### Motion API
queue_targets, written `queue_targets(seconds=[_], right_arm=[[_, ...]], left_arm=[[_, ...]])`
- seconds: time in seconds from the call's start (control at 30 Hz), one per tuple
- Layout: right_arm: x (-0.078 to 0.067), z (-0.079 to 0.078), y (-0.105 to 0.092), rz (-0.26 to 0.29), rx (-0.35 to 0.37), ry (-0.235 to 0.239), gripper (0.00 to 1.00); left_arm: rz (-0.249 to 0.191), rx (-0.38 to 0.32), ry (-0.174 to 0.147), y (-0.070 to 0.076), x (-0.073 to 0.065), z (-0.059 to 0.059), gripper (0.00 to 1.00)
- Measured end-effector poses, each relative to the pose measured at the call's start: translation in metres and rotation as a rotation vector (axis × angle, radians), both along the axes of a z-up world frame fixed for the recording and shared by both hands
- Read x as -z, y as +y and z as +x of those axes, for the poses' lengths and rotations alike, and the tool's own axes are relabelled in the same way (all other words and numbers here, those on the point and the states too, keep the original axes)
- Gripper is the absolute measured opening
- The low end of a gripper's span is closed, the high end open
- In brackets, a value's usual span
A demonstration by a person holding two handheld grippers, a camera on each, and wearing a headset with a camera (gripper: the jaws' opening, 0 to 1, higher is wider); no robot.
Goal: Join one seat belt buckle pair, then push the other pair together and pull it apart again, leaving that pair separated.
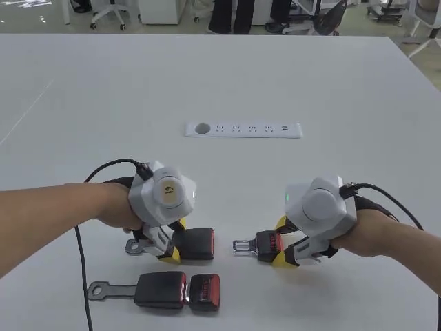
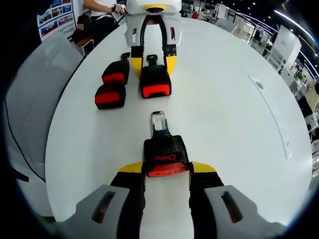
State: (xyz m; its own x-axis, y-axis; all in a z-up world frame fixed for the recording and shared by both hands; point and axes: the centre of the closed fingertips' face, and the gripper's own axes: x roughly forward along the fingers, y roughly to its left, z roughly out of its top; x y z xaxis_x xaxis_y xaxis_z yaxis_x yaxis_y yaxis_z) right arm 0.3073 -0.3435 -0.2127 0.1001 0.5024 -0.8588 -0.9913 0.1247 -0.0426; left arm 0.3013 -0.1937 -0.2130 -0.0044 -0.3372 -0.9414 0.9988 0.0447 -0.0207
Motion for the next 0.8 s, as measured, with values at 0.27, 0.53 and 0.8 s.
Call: queue_targets(seconds=[0.27, 0.53, 0.8], right_arm=[[-0.0003, -0.0008, 0.0001, 0.007, 0.006, 0.002, 0.34], [-0.0011, -0.0009, -0.0013, -0.002, 0.006, -0.016, 0.41], [-0.0031, -0.0025, -0.0047, -0.017, 0.025, -0.02, 0.49]], left_arm=[[0.002, -0.006, -0.001, 0.0009, 0.0011, 0.0018, 0.33], [-0.008, -0.025, -0.016, 0.0011, 0.001, 0.005, 0.38], [-0.002, -0.033, -0.038, 0.007, 0.0, 0.0058, 0.42]])
